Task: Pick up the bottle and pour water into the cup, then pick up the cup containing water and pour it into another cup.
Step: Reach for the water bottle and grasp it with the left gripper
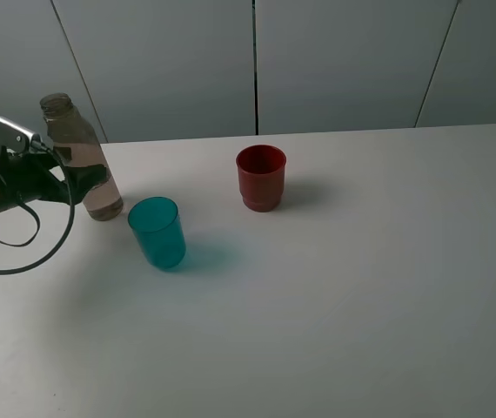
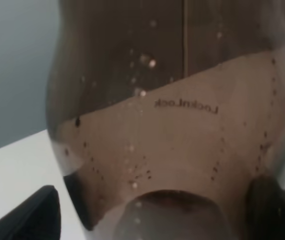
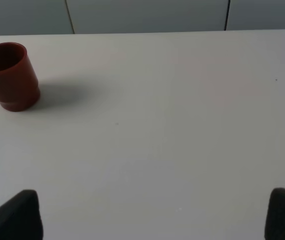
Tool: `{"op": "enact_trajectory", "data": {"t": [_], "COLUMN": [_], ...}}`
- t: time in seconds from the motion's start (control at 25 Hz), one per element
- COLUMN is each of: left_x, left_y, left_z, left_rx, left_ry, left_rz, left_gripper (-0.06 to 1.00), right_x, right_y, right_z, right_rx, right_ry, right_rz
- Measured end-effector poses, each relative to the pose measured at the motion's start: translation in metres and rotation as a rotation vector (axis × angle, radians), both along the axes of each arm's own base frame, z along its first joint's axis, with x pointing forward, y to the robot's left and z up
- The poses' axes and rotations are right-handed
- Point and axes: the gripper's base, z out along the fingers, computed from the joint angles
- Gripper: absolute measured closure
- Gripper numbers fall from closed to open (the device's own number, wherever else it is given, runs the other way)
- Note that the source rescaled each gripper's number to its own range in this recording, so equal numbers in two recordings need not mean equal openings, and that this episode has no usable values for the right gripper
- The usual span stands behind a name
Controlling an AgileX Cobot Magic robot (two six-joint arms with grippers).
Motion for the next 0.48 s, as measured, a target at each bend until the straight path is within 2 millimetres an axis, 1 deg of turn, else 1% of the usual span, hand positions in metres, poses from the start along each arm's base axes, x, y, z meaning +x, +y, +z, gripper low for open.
{"op": "enact_trajectory", "data": {"t": [0.32,0.48], "left_x": [0.011,0.014], "left_y": [-0.011,-0.015], "left_z": [-0.01,-0.014], "left_rx": [-0.018,-0.024], "left_ry": [-0.013,-0.007], "left_rz": [-0.041,-0.049], "left_gripper": [-0.06,-0.06], "right_x": [0.0,0.0], "right_y": [0.0,0.0], "right_z": [0.0,0.0], "right_rx": [-0.002,0.0], "right_ry": [0.0,0.0], "right_rz": [0.003,0.004]}}
